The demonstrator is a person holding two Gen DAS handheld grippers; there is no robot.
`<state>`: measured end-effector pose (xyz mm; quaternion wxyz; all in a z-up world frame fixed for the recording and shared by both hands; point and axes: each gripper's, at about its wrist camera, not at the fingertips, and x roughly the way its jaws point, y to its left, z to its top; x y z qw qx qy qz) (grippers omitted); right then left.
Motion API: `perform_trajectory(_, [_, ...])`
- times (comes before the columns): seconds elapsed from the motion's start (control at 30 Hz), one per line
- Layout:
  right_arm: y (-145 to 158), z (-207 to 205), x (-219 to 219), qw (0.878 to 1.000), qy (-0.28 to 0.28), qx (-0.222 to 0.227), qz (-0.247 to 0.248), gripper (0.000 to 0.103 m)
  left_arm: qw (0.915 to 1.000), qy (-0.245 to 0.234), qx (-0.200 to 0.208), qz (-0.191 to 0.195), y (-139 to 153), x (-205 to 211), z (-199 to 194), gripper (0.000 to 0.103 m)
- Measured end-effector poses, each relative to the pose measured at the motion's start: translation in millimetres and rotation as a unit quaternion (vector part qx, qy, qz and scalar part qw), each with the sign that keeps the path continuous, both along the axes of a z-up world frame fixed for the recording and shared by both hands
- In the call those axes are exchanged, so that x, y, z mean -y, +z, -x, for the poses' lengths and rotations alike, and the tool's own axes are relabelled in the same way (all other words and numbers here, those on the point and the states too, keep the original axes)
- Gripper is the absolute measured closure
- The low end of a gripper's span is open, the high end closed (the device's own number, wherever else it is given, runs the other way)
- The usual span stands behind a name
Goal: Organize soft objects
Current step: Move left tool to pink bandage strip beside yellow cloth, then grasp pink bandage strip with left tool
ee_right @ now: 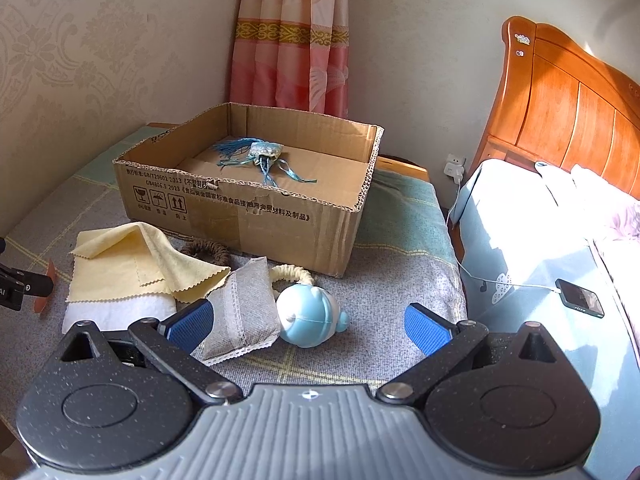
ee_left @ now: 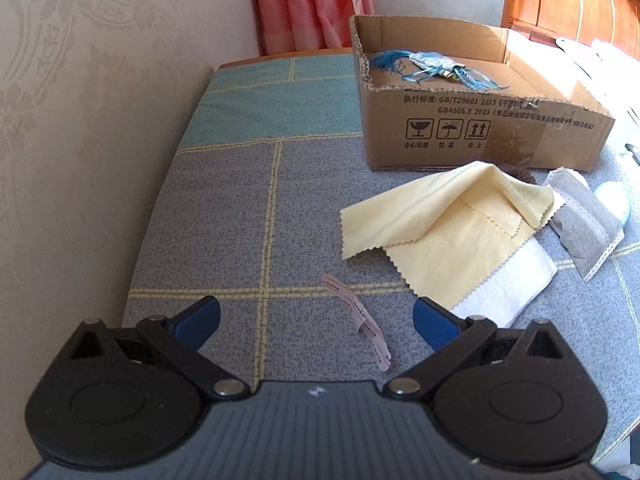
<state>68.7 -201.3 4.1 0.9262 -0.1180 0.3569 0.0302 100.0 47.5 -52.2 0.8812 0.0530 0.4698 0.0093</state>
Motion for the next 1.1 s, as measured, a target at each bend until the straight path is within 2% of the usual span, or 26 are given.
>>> perform_trajectory(0.13, [-2, 0, 0, 1.000, 0.000, -0.003, 0.003, 0.000, 0.9994, 0.030, -0.014, -0.009, -11, -14, 3, 0.001])
perform_trajectory(0.33, [-5, -3, -2, 1.000, 0.008, -0.006, 0.000, 0.000, 0.9965, 0.081, -0.007, -0.020, -8, -41, 21, 0.001])
perform_trajectory(0.5, [-13, -6, -3, 1.000, 0.016, -0.014, 0.003, 0.000, 0.9980, 0.061, -0.004, 0.018, -7, -33, 24, 0.001])
perform_trajectory(0.63, [-20, -5, -1, 1.000, 0.013, -0.026, 0.008, 0.000, 0.9988, 0.044, -0.008, 0.020, -15, -16, 13, 0.001])
perform_trajectory(0.8, [-27, -5, 6, 0.999, 0.020, -0.034, -0.004, 0.000, 0.9971, 0.065, -0.007, 0.040, -18, -24, 11, 0.000])
perform_trajectory(0.93, [-40, -10, 11, 0.999, 0.017, -0.046, 0.006, 0.000, 0.9944, 0.092, -0.001, 0.052, -20, -35, 17, 0.001])
perform_trajectory(1.03, [-50, -13, 14, 0.998, 0.013, -0.060, 0.007, 0.000, 0.9941, 0.094, 0.010, 0.053, -18, -32, 22, 0.010])
perform_trajectory(1.1, [-57, -13, 14, 0.998, 0.012, -0.067, 0.010, 0.000, 0.9949, 0.083, 0.018, 0.054, -15, -26, 23, 0.029])
